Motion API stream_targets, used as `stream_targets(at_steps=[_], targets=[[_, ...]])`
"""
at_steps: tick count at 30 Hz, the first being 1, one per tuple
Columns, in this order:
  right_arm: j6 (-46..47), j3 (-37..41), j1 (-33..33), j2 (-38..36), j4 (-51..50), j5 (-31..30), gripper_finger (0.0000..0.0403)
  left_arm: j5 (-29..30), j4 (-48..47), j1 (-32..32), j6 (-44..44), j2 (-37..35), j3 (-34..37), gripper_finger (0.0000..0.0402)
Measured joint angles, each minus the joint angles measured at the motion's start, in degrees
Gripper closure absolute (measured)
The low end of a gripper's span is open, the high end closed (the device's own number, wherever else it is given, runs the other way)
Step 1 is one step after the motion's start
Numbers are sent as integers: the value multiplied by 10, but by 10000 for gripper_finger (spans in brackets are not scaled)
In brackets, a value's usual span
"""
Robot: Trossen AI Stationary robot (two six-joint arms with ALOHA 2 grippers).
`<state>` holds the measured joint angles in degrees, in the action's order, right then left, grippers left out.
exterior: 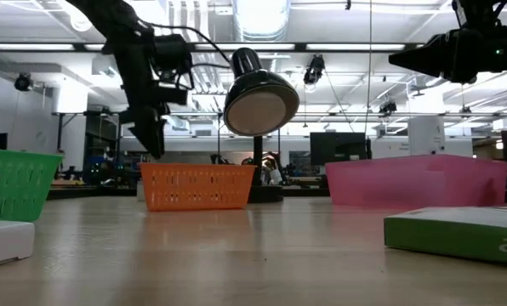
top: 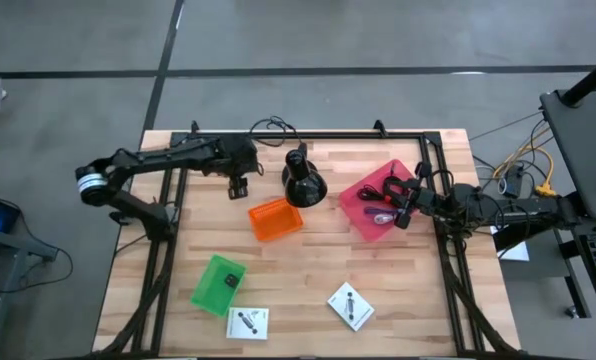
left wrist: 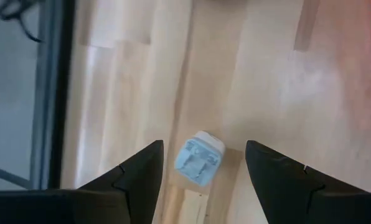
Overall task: Pick and place items into bin
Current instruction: Put the white charger adapter into the green bin
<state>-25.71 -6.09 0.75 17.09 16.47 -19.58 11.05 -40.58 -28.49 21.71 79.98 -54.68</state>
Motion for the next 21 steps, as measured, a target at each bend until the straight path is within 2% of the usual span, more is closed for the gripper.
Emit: stream_targets(at_steps=[10,15,21], targets=[[-4,0,0,10,0,0,346,1,-10,0,17,82,-5,190],[-4,0,0,11,0,0,346,47,-9,0,42,101,-7,190],[-4,0,0,11,0,0,346,53,-9,1,48,109,-6,190]])
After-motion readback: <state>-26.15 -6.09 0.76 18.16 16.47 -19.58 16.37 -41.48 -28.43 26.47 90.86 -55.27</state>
